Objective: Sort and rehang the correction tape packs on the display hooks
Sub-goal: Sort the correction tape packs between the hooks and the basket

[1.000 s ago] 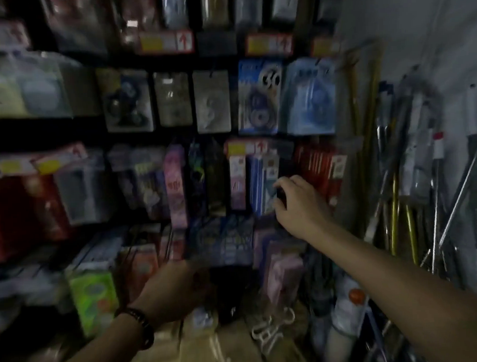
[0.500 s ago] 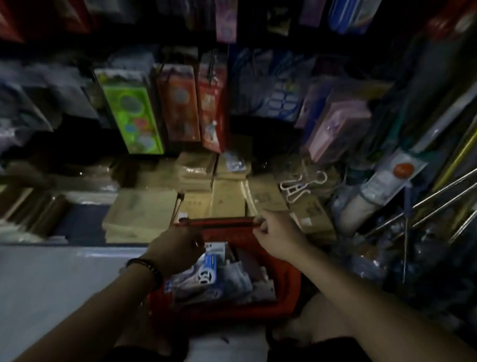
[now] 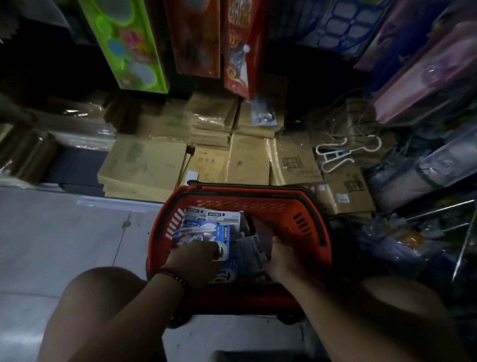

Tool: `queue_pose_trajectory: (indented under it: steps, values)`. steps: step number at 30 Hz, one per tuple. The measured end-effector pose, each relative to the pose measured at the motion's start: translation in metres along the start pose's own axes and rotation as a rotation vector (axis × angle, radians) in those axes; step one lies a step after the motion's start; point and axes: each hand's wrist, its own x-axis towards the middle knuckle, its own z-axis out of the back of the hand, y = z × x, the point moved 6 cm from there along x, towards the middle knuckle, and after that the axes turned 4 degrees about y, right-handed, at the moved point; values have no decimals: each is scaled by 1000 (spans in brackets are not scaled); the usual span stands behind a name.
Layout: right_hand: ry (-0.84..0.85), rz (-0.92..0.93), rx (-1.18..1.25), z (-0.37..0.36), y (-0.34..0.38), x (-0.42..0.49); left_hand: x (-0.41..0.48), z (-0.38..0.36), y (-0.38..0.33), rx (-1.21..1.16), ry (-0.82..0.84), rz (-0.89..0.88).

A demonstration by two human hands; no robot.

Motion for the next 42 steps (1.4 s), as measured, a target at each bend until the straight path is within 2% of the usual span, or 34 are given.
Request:
queue_pose_trajectory:
  steps: [4, 8, 11, 17, 22, 25, 30, 35, 38, 42]
  values:
    - [3, 72, -106, -9, 8, 17, 14, -7, 11, 90, 67, 35]
    - [-101, 214, -134, -8, 11, 13, 19, -8, 13, 77, 133, 34]
    - [-215, 151, -26, 3, 6, 5, 20, -6, 12, 2, 143, 43]
    - [-323, -49, 267, 47, -2, -9, 15, 2, 1, -21, 88, 31]
    - [-409, -51, 446, 87, -11, -28, 13, -1, -2, 23, 62, 4]
    - [-386, -55, 647, 89, -19, -42, 11, -12, -2, 131, 76, 9]
    - [-255, -110, 1038, 85, -20, -60, 14, -29, 0, 260, 34, 27]
    - [-137, -113, 1102, 79, -19, -70, 20, -45, 1, 318, -13, 27]
    - [-43, -115, 1131, 66, -12, -69, 26, -54, 2, 295, 8, 2]
    - [-5, -149, 1134, 51, -9, -63, 34, -63, 6, 335, 66, -40]
